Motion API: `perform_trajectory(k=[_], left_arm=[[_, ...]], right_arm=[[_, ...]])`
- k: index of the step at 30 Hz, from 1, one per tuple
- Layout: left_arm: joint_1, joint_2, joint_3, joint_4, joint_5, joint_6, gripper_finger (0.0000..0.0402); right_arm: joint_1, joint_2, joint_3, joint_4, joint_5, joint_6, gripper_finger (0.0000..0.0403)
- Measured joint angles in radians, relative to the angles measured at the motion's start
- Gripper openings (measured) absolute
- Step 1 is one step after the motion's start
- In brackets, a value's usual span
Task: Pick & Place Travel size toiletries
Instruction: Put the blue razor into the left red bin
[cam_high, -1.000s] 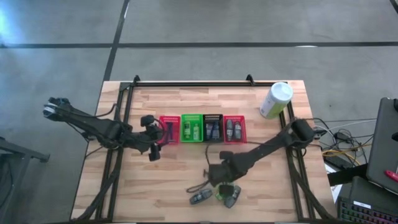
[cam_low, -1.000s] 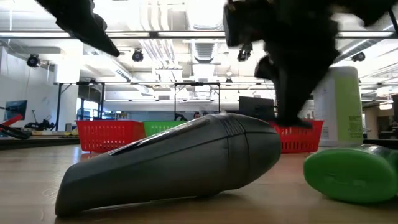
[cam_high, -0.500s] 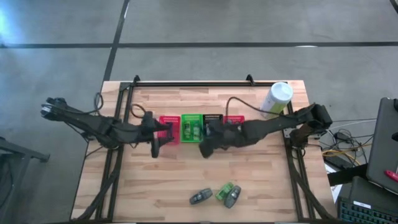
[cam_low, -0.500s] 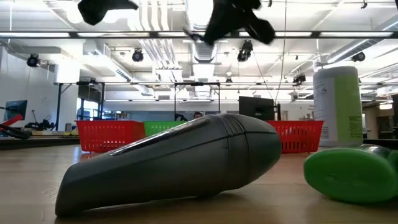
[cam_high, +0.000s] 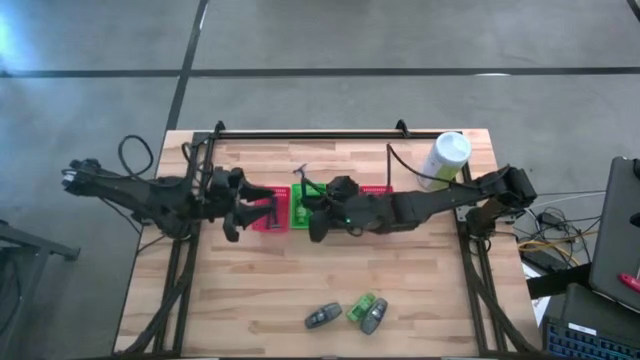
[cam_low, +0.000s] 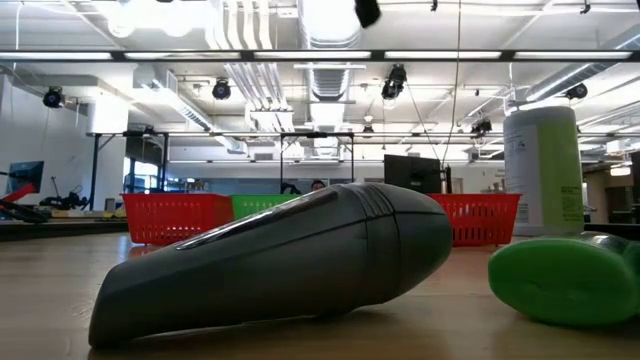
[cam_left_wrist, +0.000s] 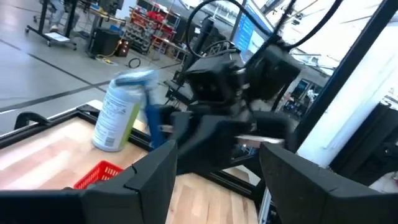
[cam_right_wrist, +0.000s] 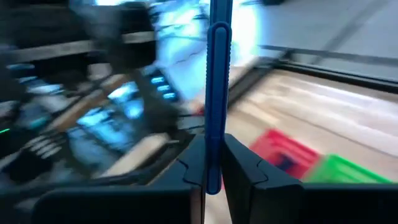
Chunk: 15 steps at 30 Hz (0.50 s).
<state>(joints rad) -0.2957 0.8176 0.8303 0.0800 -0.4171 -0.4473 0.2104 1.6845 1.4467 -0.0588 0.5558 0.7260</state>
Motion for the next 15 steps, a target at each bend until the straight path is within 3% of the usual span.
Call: perform_trajectory(k=[9,15], left_arm=[[0.124,0.068,-0.001,0.032,0.241,-0.011,0.0234],[0.178,0.09,-0.001,0.038,0.255,0.092,0.0234]], right_arm=[[-0.001,0.0,0.0,0.096,-0.138,-0.067,0.0023],[0.001,-0.007,0.0,0.093,-0.172,-0.135,0.0024]])
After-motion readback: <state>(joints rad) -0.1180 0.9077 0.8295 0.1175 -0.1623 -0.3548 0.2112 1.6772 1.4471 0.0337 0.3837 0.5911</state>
